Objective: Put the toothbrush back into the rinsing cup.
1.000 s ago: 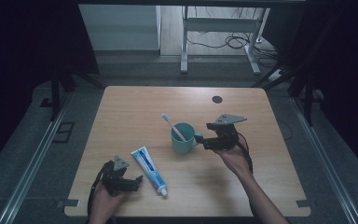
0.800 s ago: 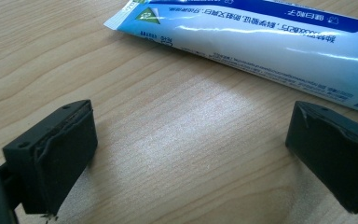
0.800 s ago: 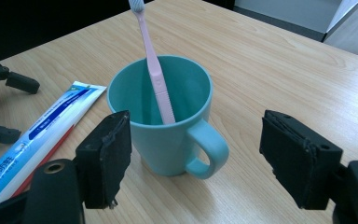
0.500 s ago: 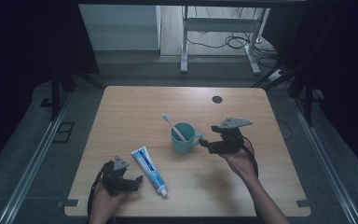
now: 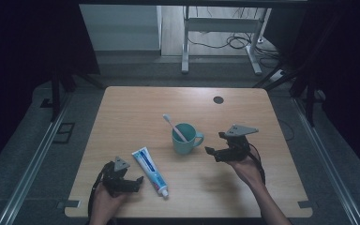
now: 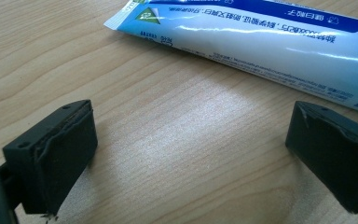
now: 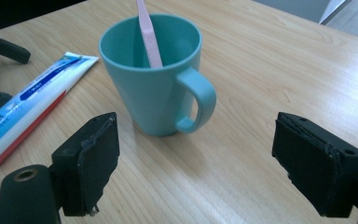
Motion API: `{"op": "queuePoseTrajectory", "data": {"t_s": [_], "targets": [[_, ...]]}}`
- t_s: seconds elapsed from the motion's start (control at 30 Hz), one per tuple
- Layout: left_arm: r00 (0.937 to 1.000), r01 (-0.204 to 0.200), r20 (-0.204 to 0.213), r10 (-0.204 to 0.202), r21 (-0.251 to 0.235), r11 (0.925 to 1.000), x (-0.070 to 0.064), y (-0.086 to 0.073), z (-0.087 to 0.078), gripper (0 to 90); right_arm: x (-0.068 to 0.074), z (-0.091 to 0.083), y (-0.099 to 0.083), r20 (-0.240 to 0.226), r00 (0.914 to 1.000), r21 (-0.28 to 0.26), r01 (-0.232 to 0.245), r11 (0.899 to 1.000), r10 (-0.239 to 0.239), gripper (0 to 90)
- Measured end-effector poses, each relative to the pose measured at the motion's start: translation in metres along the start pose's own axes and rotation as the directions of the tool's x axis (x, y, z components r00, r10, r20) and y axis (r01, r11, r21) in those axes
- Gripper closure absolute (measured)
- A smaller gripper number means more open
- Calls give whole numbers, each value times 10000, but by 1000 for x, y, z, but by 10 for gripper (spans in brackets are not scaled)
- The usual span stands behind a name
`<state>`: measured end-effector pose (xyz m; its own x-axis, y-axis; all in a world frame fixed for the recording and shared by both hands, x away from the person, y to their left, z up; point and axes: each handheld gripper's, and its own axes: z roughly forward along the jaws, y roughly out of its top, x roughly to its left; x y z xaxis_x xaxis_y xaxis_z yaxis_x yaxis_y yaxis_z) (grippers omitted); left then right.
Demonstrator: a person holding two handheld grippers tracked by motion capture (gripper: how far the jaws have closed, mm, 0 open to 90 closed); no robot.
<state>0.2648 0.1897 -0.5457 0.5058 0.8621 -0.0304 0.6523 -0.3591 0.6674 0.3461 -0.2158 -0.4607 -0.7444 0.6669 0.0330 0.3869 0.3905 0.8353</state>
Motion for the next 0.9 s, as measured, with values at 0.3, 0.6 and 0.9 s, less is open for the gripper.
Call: {"op": "queuePoseTrajectory", "data": {"t_s": [0.3,0.6,0.9], "targets": [[10000,5,-1,-5,-20,10000,0,0,0,20,8,1,-17,-29,10000,224,-13,9997,13,130],[10000,-6,-5,6,-12,10000,0,0,0,20,16,-3,-30,117,9996,493,263,9984,-269,126],[10000,-10,-3,10,-3,10000,0,0,0,20,14,-7,-52,130,9999,733,-9,9973,-1,125]]}}
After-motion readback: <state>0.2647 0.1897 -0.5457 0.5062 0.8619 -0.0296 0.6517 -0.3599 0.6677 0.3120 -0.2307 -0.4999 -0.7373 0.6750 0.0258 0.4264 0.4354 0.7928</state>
